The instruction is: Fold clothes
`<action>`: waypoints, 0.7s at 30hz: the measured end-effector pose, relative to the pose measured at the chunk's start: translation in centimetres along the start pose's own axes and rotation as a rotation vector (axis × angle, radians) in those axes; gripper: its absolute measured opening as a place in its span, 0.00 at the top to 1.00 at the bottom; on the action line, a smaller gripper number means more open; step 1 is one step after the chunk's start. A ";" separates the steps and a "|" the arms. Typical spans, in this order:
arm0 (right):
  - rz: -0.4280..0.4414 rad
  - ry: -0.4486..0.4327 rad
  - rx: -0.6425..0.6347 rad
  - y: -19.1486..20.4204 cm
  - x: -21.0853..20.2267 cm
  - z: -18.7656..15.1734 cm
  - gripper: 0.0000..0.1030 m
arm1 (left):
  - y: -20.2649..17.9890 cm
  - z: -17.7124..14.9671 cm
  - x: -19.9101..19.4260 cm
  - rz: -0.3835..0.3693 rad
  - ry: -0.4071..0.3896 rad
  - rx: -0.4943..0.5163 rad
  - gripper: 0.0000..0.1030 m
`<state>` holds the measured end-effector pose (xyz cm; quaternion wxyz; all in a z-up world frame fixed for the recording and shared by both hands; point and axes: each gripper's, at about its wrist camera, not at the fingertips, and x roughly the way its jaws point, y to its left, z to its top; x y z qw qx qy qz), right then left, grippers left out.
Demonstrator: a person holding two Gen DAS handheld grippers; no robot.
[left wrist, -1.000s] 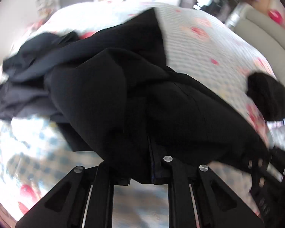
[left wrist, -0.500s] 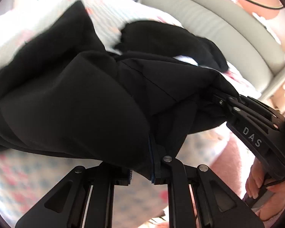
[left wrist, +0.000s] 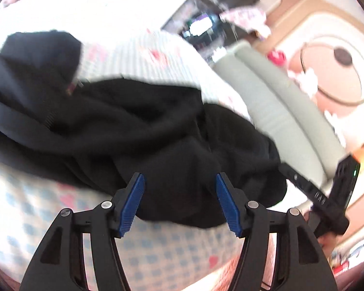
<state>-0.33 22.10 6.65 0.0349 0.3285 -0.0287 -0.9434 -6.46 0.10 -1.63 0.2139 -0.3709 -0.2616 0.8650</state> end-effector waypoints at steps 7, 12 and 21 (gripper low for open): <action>-0.107 0.005 -0.066 0.6 -0.7 0.2 0.35 | 6.6 1.1 0.8 0.347 0.124 -0.004 0.31; -0.006 0.024 -0.096 -0.3 0.2 3.6 0.19 | 10.2 2.7 2.0 0.306 0.128 -0.152 0.28; 0.361 0.402 0.169 7.2 16.6 2.8 0.17 | 12.5 3.7 4.8 0.414 0.048 -0.397 0.68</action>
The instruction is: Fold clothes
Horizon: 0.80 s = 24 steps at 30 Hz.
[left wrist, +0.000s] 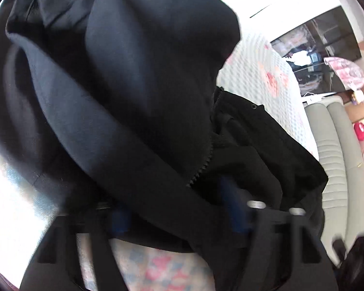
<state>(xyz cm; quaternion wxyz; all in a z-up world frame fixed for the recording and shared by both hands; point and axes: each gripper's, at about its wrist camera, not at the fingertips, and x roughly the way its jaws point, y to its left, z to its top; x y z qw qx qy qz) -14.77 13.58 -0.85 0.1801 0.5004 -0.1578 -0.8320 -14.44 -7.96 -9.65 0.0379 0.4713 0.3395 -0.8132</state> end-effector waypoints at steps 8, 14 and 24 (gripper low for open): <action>-0.018 0.180 0.036 1.6 10.9 0.0 0.39 | -0.4 -4.7 -1.6 0.007 0.079 0.151 0.95; -0.192 0.065 -0.218 5.2 8.7 -2.8 0.97 | -0.7 -5.9 -4.4 -0.077 0.110 0.190 0.95; -0.169 -0.349 -0.311 6.8 -9.7 -2.3 0.97 | -12.4 -8.0 -12.0 -0.206 0.050 0.476 0.95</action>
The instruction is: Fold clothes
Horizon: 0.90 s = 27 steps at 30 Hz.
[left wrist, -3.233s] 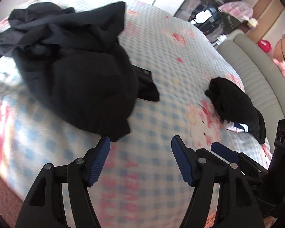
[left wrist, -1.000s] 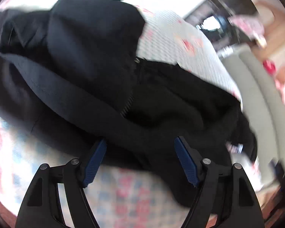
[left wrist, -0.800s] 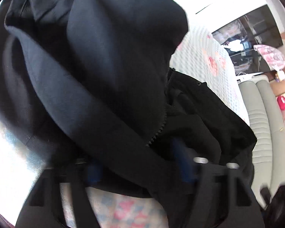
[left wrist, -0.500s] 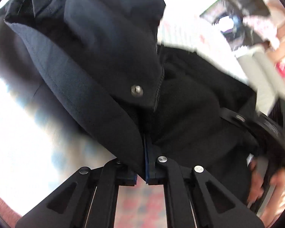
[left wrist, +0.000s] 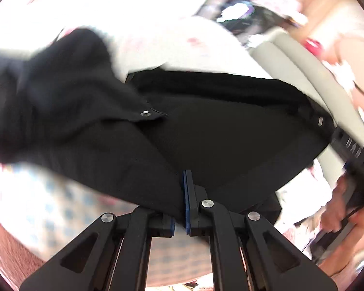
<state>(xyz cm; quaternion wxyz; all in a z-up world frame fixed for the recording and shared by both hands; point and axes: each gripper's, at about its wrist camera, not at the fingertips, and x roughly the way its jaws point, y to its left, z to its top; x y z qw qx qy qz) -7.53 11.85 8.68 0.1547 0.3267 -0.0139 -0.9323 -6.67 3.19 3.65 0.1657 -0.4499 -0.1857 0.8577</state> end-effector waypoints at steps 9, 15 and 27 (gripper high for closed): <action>0.100 0.477 0.040 -4.1 3.3 -12.7 0.92 | -0.3 -10.1 7.1 0.017 0.379 -0.016 0.95; 0.135 0.424 0.177 -7.8 1.5 -14.0 0.53 | 3.2 -8.2 1.5 -0.083 0.286 -0.115 0.68; 0.036 0.458 0.131 -6.1 7.0 -12.2 0.15 | 16.3 -9.7 -3.1 0.237 0.146 -0.379 0.16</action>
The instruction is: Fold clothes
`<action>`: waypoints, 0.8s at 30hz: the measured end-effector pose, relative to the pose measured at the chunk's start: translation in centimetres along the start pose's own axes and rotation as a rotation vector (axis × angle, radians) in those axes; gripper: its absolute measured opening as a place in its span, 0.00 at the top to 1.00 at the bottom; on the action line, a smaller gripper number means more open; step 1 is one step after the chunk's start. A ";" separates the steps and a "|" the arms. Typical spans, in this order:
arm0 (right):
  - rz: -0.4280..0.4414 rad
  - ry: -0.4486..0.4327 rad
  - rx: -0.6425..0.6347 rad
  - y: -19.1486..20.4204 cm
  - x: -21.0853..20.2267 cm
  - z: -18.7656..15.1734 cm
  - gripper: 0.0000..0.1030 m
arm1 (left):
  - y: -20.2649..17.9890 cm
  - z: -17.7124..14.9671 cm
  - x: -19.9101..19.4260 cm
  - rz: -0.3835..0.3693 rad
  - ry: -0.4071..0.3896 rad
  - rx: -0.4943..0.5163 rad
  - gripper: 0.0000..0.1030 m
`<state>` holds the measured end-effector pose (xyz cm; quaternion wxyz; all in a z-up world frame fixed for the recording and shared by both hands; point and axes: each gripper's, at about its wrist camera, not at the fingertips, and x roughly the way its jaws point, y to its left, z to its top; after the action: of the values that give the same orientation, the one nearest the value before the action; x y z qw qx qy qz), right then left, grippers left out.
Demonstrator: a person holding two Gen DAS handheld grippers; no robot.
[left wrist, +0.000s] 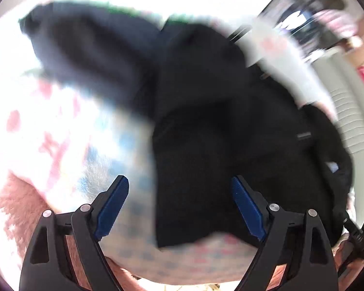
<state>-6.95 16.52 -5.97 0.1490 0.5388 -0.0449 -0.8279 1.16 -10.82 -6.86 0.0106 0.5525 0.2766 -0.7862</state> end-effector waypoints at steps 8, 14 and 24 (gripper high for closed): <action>0.058 0.047 -0.089 1.6 0.3 -1.9 0.79 | -3.8 -4.5 -1.8 -0.096 0.024 0.195 0.83; 0.081 0.075 -0.183 3.5 0.1 -2.7 0.83 | -4.2 -6.3 -2.9 -0.069 0.012 0.251 0.87; -0.082 -0.412 -0.210 4.4 -7.7 19.4 0.89 | -14.7 14.7 -19.2 -0.133 -0.419 0.293 0.88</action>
<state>-20.76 12.93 9.90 0.1582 0.3415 0.0341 -0.9259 -8.83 -10.48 19.67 -0.0644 0.3540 0.1873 -0.9140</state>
